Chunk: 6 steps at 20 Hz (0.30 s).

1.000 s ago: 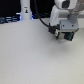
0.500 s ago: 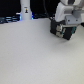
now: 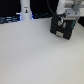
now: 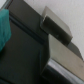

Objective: Open the kcup holder, insert the kcup into the holder, and close the kcup holder

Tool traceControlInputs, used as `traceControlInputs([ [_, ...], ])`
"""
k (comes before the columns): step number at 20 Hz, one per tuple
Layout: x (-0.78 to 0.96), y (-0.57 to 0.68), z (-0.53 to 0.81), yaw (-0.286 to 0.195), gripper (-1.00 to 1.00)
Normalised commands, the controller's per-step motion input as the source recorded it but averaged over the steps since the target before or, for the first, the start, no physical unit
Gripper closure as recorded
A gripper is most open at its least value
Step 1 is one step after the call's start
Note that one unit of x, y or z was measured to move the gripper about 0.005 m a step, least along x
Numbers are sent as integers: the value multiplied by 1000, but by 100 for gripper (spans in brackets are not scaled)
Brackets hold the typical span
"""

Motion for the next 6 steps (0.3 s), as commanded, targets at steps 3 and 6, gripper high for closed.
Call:
traceControlInputs([
  [3, 122, 0, 667, -11, -100],
  [6, 0, 0, 0, 0, -100],
])
